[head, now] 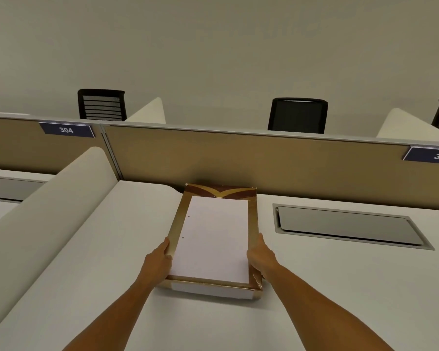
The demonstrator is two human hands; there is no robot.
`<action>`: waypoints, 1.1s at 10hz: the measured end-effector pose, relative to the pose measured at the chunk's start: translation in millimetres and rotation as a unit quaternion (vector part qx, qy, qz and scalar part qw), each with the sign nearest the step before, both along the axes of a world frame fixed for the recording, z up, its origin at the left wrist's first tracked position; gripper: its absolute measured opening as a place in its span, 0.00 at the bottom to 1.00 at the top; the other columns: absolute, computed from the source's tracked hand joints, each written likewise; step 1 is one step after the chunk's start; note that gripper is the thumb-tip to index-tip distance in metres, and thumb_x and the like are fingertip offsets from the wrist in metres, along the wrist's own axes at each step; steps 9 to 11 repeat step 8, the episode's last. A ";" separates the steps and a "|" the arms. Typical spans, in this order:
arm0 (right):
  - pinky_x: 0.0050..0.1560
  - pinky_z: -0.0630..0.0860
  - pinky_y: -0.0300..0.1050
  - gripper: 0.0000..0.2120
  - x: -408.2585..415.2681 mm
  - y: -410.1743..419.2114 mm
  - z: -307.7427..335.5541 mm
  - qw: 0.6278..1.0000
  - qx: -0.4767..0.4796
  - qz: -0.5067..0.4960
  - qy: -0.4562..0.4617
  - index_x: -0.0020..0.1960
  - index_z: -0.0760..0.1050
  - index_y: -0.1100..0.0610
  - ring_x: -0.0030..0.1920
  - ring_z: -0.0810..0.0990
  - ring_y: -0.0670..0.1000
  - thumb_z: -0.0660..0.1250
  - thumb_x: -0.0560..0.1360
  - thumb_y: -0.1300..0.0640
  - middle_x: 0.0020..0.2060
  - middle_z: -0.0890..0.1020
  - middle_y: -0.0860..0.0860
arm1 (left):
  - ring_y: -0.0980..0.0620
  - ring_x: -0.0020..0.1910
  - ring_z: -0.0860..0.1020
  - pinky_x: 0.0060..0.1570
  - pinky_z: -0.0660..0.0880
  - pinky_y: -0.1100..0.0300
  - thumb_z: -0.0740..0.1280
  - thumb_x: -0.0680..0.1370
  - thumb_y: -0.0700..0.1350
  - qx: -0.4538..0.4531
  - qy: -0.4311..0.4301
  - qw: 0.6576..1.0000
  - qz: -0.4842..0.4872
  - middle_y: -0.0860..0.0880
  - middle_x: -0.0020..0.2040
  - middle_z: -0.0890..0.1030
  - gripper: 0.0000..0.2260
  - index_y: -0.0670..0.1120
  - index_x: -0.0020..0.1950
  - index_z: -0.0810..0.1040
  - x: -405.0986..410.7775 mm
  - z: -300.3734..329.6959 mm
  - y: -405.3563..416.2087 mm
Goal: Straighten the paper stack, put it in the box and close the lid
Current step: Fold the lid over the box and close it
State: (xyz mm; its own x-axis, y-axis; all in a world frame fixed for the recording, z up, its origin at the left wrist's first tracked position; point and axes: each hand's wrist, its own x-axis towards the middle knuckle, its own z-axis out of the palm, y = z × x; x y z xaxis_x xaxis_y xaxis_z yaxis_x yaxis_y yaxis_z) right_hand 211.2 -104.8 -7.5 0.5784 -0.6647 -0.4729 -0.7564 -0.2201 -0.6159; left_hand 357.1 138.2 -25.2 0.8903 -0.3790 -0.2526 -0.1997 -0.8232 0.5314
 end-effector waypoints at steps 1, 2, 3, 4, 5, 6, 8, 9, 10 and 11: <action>0.60 0.71 0.52 0.32 1.7 -1.1 -3.5 0.999 -0.024 0.005 0.026 0.81 0.46 0.50 0.72 0.65 0.60 0.58 0.83 0.56 0.74 0.66 0.58 | 0.43 0.59 0.80 0.63 0.75 0.50 0.54 0.85 0.47 0.000 -0.004 1.000 0.008 0.43 0.66 0.78 0.20 0.44 0.77 0.63 -1.6 -0.6 -1.1; 0.58 0.69 0.51 0.31 2.5 -1.2 -6.1 0.999 -0.031 0.016 0.031 0.81 0.46 0.50 0.71 0.64 0.60 0.56 0.82 0.56 0.73 0.67 0.58 | 0.42 0.59 0.81 0.62 0.76 0.52 0.55 0.85 0.45 0.018 -0.022 1.000 0.004 0.43 0.65 0.79 0.19 0.44 0.76 0.66 -0.6 -0.4 -3.0; 0.69 0.66 0.56 0.31 0.2 -3.3 -3.2 0.999 -0.026 0.029 0.038 0.81 0.45 0.51 0.74 0.62 0.62 0.55 0.83 0.58 0.74 0.66 0.58 | 0.44 0.56 0.82 0.61 0.78 0.52 0.56 0.85 0.45 0.040 -0.024 0.999 -0.002 0.44 0.63 0.80 0.19 0.45 0.76 0.64 -2.2 2.9 -4.1; 0.66 0.73 0.55 0.33 -9.3 -4.5 10.9 0.998 0.010 0.050 0.027 0.81 0.44 0.51 0.69 0.70 0.64 0.56 0.81 0.62 0.72 0.69 0.59 | 0.44 0.56 0.81 0.59 0.79 0.52 0.59 0.83 0.44 0.083 -0.026 0.996 -0.029 0.44 0.61 0.80 0.22 0.45 0.77 0.61 -10.1 15.9 -7.0; 0.54 0.81 0.52 0.37 -24.2 -3.3 27.1 0.997 0.035 0.060 0.020 0.81 0.43 0.48 0.61 0.78 0.62 0.60 0.81 0.63 0.69 0.72 0.59 | 0.44 0.54 0.81 0.56 0.79 0.53 0.62 0.81 0.43 0.108 -0.046 0.993 -0.020 0.44 0.57 0.81 0.13 0.42 0.65 0.74 -12.3 35.7 -13.0; 0.52 0.82 0.50 0.39 -33.4 -2.8 40.8 0.997 0.019 0.077 0.002 0.81 0.43 0.48 0.64 0.75 0.60 0.65 0.80 0.60 0.74 0.67 0.58 | 0.45 0.52 0.82 0.53 0.80 0.54 0.64 0.81 0.42 0.093 -0.052 0.994 -0.002 0.45 0.55 0.82 0.11 0.42 0.62 0.77 -22.8 51.5 -20.8; 0.71 0.68 0.56 0.38 -57.9 -12.6 66.5 0.989 -0.065 0.132 -0.019 0.81 0.46 0.54 0.77 0.61 0.63 0.66 0.81 0.53 0.80 0.57 0.58 | 0.44 0.67 0.76 0.66 0.72 0.50 0.63 0.81 0.54 0.084 -0.078 0.991 -0.065 0.46 0.69 0.77 0.21 0.45 0.70 0.73 -61.1 88.8 -53.5; 0.71 0.68 0.56 0.38 -57.9 -12.6 66.5 0.989 -0.065 0.132 -0.019 0.81 0.46 0.54 0.77 0.61 0.63 0.66 0.81 0.53 0.80 0.57 0.58 | 0.44 0.67 0.76 0.66 0.72 0.50 0.63 0.81 0.54 0.084 -0.078 0.991 -0.065 0.46 0.69 0.77 0.21 0.45 0.70 0.73 -61.1 88.8 -53.5; 0.71 0.68 0.56 0.38 -57.9 -12.6 66.5 0.989 -0.065 0.132 -0.019 0.81 0.46 0.54 0.77 0.61 0.63 0.66 0.81 0.53 0.80 0.57 0.58 | 0.44 0.67 0.76 0.66 0.72 0.50 0.63 0.81 0.54 0.084 -0.078 0.991 -0.065 0.46 0.69 0.77 0.21 0.45 0.70 0.73 -61.1 88.8 -53.5; 0.71 0.68 0.56 0.38 -57.9 -12.6 66.5 0.989 -0.065 0.132 -0.019 0.81 0.46 0.54 0.77 0.61 0.63 0.66 0.81 0.53 0.80 0.57 0.58 | 0.44 0.67 0.76 0.66 0.72 0.50 0.63 0.81 0.54 0.084 -0.078 0.991 -0.065 0.46 0.69 0.77 0.21 0.45 0.70 0.73 -61.1 88.8 -53.5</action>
